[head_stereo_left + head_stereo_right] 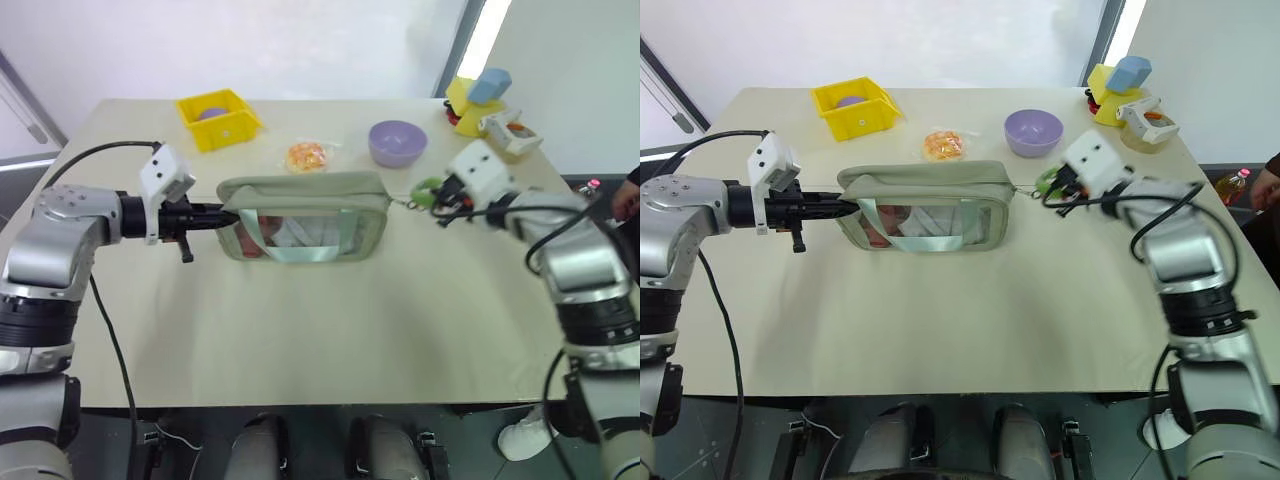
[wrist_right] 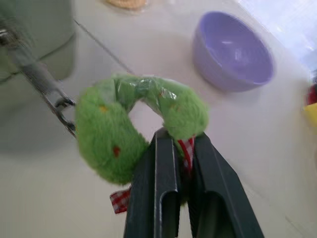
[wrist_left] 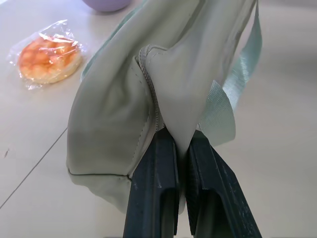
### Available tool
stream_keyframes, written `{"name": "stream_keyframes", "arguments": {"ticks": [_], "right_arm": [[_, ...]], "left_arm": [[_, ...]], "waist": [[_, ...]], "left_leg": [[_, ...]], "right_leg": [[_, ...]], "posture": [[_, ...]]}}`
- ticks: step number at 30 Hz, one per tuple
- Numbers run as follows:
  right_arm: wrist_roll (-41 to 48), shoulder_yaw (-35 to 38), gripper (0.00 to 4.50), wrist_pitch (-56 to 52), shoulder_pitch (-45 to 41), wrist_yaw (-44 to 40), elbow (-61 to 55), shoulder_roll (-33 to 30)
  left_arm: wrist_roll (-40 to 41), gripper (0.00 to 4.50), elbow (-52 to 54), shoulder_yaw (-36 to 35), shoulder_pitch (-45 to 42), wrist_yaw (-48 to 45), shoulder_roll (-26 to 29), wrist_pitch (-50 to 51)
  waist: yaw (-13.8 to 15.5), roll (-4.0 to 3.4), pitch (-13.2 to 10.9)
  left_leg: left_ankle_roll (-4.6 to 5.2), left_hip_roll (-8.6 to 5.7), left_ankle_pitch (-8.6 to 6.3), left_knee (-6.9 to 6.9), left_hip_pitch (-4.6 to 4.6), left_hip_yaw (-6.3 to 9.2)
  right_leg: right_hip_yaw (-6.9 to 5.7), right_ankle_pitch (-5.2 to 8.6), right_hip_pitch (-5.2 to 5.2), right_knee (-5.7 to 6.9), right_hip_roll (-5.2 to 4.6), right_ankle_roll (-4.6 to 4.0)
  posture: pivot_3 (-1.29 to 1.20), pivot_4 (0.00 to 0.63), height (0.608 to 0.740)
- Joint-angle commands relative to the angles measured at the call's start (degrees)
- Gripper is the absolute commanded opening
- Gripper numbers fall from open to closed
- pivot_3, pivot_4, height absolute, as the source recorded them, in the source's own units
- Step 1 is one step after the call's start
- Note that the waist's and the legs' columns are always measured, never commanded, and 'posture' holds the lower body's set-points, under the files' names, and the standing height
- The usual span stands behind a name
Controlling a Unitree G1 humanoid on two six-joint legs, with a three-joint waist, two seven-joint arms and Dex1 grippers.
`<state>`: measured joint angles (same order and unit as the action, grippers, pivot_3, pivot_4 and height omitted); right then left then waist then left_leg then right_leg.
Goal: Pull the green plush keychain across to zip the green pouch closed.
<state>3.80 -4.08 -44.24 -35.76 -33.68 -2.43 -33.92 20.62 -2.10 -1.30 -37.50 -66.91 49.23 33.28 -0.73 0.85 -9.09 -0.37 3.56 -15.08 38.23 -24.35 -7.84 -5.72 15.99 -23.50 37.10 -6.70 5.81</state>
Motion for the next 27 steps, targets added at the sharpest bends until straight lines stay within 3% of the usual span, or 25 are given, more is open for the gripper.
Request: {"name": "stream_keyframes", "arguments": {"ticks": [1, 5, 10, 15, 20, 23, 27], "right_arm": [[1.5, 0.2, 0.07, -2.4, -0.8, 4.4, 0.4, 6.9], [0.7, -4.3, 0.07, -2.2, 0.2, 3.3, 0.8, 10.0], [-5.8, -10.5, 0.07, 7.3, 1.9, 0.3, 4.3, 3.5], [5.2, 0.2, 1.85, 0.9, -3.9, -11.3, -0.3, -3.9], [21.9, 8.4, 4.48, -15.4, -10.1, -23.1, -8.6, -12.2], [28.7, 11.3, 4.48, -22.2, -12.8, -24.2, -12.5, -13.4], [30.1, 11.3, 4.48, -23.2, -12.7, -21.8, -14.1, -13.6]], "left_arm": [[0.4, 0.0, 1.6, 0.3, 1.1, 1.0, -0.3, 1.4], [0.7, 0.0, 2.3, 0.4, 1.1, 1.3, -0.2, 1.9], [0.1, 0.0, 1.9, 0.7, 1.1, 1.4, 0.4, 1.5], [4.6, 1.87, -1.6, -4.9, -0.9, 1.5, 1.1, 4.7], [9.2, 4.46, -3.1, -11.3, 0.1, -0.5, 7.7, 11.0], [10.9, 4.46, -1.6, -13.6, 2.0, -0.6, 10.2, 13.6], [12.0, 4.46, -0.4, -15.3, 2.6, 0.8, 11.0, 14.5]], "waist": [[-0.1, -0.07, 0.0], [0.1, -0.08, 0.0], [-0.1, -0.09, 0.0], [0.1, -0.08, -0.1], [-0.4, -0.05, -0.1], [-0.3, -0.06, -0.1], [0.3, -0.03, -0.1]], "left_leg": [[0.0, 0.0, 0.0, 0.0, 0.0, 0.0], [0.02, -0.02, -0.01, -0.01, -0.04, 0.04], [0.02, -0.02, -0.01, -0.03, 0.02, 0.05], [0.03, -0.03, -0.02, -0.01, -0.05, 0.05], [0.03, 0.03, -0.02, -0.07, -0.12, 0.06], [0.04, 0.06, -0.02, -0.09, -0.01, 0.09], [0.08, 0.04, -0.05, -0.05, -0.05, 0.08]], "right_leg": [[0.0, 0.0, -0.01, 0.01, 0.0, 0.0], [0.0, 0.0, 0.0, -0.01, -0.01, 0.0], [0.0, 0.0, 0.02, -0.02, 0.0, 0.0], [0.01, 0.0, -0.01, -0.03, 0.0, 0.0], [0.01, 0.0, -0.17, -0.02, 0.02, 0.0], [0.02, 0.0, -0.14, -0.02, 0.02, -0.01], [0.02, 0.01, -0.08, -0.03, -0.01, -0.01]], "posture": [[0.0, 0.15, 0.74], [0.0, 0.15, 0.74], [0.0, 0.15, 0.74], [0.0, 0.15, 0.74], [0.0, 0.15, 0.74], [0.0, 0.15, 0.74], [0.0, 0.15, 0.74]]}}
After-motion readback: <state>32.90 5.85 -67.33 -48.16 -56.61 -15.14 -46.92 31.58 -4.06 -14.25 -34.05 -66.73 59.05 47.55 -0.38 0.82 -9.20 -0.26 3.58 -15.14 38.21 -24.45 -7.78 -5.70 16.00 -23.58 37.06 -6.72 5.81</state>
